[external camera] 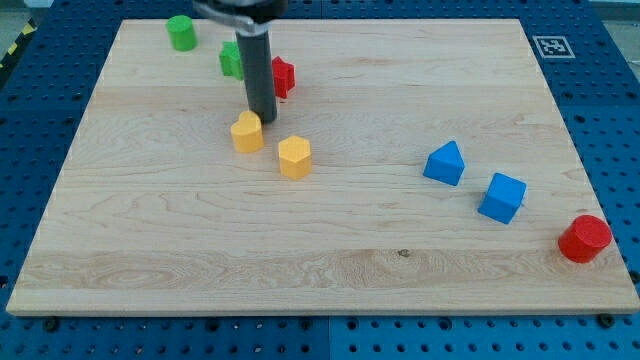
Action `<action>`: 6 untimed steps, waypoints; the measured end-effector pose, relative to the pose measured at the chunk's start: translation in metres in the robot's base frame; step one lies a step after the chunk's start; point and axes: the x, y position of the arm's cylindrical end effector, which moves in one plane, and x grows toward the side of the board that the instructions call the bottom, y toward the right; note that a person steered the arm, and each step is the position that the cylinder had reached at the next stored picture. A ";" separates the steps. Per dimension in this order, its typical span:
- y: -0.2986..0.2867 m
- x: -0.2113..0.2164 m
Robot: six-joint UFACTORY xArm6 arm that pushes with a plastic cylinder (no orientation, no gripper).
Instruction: Drag your arm to the top right of the red star
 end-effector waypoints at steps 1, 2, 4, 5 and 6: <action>0.016 0.031; 0.017 0.022; 0.108 -0.025; 0.132 -0.081; 0.110 -0.127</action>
